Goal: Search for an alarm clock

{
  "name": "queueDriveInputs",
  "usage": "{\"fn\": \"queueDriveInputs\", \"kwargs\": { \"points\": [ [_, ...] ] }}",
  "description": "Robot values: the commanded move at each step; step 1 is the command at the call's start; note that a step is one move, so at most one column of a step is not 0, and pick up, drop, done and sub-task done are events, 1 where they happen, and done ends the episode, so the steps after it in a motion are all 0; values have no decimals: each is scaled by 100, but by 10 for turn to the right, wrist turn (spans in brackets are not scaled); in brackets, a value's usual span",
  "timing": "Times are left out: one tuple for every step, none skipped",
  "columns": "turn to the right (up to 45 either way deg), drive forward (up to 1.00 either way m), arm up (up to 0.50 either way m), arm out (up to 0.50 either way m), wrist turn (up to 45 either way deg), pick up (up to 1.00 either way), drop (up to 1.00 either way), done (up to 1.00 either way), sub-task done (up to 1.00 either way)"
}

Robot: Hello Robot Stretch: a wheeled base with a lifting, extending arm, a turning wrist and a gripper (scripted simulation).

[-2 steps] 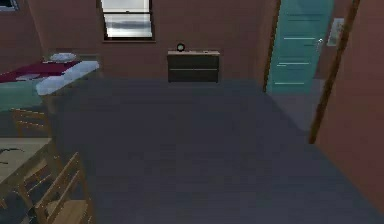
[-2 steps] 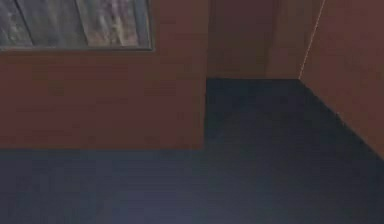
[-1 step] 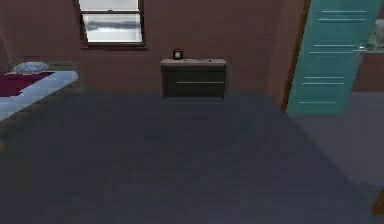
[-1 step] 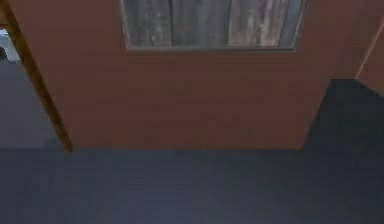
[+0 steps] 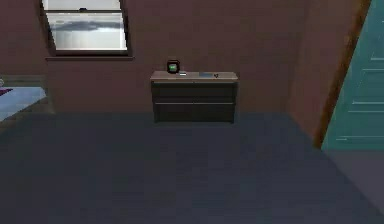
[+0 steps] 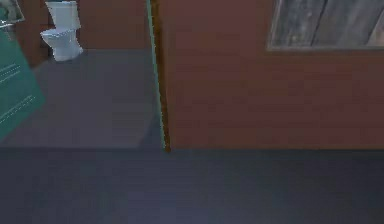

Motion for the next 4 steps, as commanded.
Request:
{"fn": "queueDriveInputs", "kwargs": {
  "points": [
    [0, 100, 0, 0, 0, 0, 0, 0, 0],
    [0, 100, 0, 0, 0, 0, 0, 0, 0],
    [210, 0, 0, 0, 0, 0, 0, 0, 0],
    [30, 0, 0, 0, 0, 0, 0, 0, 0]
  ]
}}
